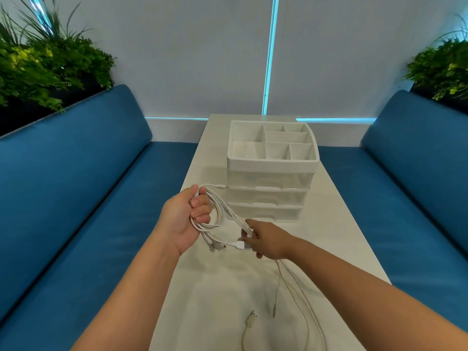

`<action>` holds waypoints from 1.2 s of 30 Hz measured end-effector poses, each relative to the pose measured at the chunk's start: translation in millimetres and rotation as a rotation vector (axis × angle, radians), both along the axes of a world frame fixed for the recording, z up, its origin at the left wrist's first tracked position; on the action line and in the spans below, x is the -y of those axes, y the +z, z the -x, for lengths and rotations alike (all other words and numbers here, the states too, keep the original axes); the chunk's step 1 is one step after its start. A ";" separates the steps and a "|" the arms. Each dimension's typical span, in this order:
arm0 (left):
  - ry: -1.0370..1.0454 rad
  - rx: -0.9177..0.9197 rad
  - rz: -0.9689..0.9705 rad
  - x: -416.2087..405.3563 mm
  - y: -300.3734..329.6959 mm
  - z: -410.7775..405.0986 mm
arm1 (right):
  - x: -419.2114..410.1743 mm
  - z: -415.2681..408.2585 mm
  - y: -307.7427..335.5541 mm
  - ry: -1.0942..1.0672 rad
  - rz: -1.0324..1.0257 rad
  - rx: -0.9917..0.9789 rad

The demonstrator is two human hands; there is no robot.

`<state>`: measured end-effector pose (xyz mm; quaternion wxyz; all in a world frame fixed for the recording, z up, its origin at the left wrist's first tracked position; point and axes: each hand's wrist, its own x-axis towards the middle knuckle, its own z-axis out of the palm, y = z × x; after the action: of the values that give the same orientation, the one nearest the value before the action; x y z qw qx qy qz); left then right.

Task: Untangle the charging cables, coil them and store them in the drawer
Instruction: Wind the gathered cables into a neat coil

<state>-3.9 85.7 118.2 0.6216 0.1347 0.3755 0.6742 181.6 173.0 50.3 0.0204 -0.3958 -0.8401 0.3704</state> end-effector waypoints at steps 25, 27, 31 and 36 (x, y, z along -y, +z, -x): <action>-0.176 -0.914 0.244 -4.1 -3.2 -14.6 | 18.4 23.5 63.7 0.671 -0.761 -0.135; -0.261 -0.991 0.192 -1.2 -3.5 -18.5 | 18.3 24.7 68.2 0.618 -0.732 -0.136; -0.404 -0.872 0.109 7.7 3.7 -28.8 | 15.2 23.4 81.2 0.455 -0.685 -0.055; -0.364 -0.905 0.105 5.2 1.3 -30.5 | 7.7 19.2 83.5 0.313 -0.647 0.007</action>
<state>26.6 80.5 119.5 0.5099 0.4461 0.6118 0.4084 162.4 165.3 133.8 0.0847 -0.2367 -0.9644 0.0825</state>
